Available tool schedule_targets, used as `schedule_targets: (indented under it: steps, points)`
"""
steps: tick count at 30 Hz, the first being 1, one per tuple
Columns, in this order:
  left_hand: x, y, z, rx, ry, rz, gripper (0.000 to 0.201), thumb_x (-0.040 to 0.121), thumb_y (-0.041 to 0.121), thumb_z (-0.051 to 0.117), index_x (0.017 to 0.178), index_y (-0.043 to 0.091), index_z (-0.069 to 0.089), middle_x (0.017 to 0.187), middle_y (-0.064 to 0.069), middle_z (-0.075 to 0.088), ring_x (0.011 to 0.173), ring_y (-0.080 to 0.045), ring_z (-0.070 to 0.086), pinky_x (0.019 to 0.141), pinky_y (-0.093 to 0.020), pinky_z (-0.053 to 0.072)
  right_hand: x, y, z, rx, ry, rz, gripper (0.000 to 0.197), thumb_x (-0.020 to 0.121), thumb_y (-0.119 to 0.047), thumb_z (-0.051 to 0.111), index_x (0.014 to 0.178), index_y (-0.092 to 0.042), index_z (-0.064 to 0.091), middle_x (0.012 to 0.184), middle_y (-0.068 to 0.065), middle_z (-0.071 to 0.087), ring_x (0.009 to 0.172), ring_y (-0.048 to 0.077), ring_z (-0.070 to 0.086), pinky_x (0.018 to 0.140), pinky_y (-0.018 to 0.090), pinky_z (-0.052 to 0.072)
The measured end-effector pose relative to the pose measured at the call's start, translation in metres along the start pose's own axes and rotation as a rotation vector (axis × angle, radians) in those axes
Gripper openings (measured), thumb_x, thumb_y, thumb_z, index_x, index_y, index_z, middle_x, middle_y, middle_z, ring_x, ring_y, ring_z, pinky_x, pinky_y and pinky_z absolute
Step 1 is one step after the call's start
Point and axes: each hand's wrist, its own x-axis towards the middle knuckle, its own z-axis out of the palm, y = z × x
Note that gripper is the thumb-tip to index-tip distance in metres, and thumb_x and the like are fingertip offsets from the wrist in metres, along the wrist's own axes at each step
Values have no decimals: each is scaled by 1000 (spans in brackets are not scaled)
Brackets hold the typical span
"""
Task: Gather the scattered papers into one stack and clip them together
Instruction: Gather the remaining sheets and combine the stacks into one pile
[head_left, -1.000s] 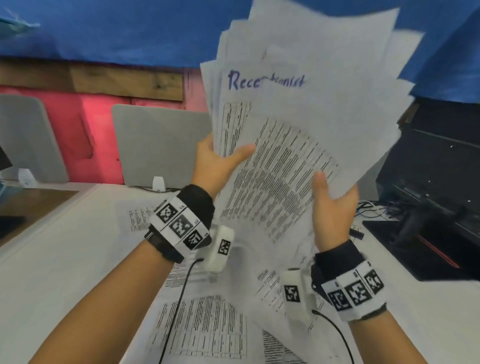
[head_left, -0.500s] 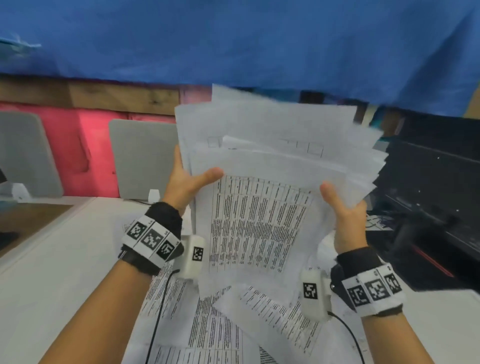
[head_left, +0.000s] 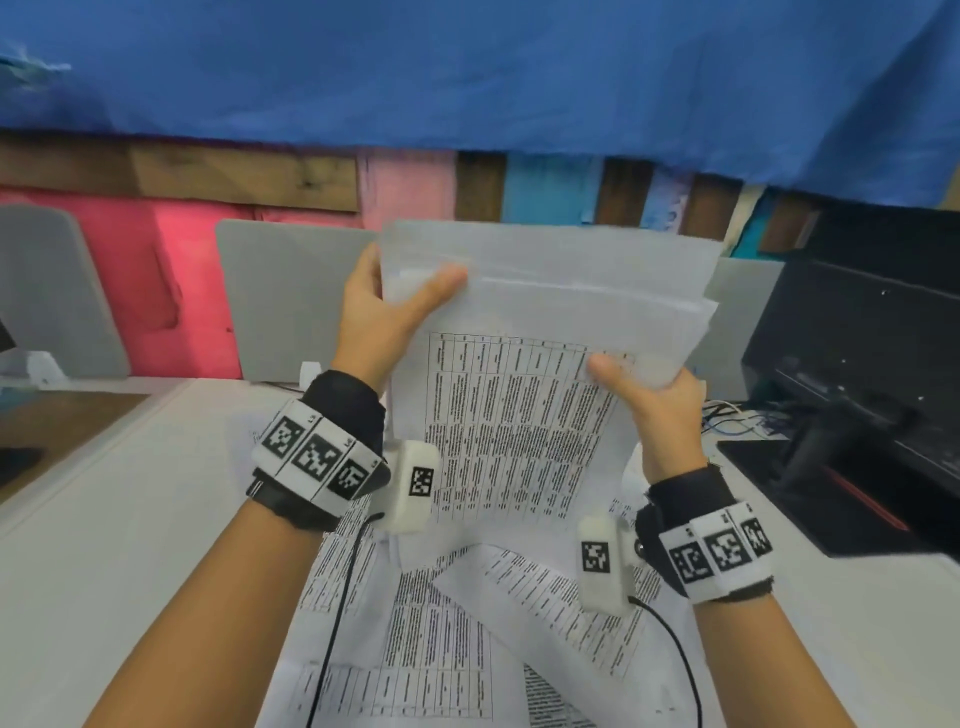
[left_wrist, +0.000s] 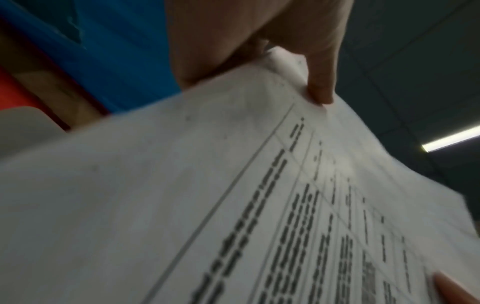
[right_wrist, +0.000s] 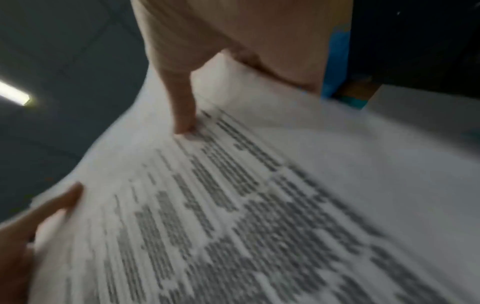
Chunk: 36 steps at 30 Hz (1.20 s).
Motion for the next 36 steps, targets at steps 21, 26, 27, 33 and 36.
schedule_targets:
  steps: [21,26,27,33,36]
  points:
    - [3,-104,-116,1132,-229,-675,66,79,20,70,135,3,39,142,-18,43,130,-30,42,107,-37,34,4,55,-90,-290,266,485,58,71,2,72,124,7,50,121,16,59,106,26,56,101,43,42]
    - [-28,-155,-154,1297,-292,-1056,93,73,37,74,143,0,24,147,-19,35,135,-33,37,113,-40,32,-25,103,-114,-509,260,800,50,80,2,64,123,17,45,128,29,52,116,41,52,100,44,39]
    - [-28,-165,-159,1323,-257,-1086,104,66,42,78,144,1,23,147,-19,36,134,-34,38,111,-41,34,-28,113,-116,-550,267,813,47,81,1,63,122,18,45,128,30,52,117,41,52,100,43,39]
    - [-33,-167,-142,1333,-375,-1144,124,51,54,78,144,-4,20,150,-17,29,138,-28,32,113,-35,31,-24,147,-105,-757,127,815,41,78,-19,68,112,1,59,114,20,64,106,37,58,99,47,44]
    - [-39,-169,-126,1390,-401,-1121,103,58,47,81,138,3,33,140,-14,42,130,-27,42,107,-35,40,-22,147,-90,-833,57,790,42,78,-23,68,113,-1,58,116,19,63,107,35,58,98,43,45]
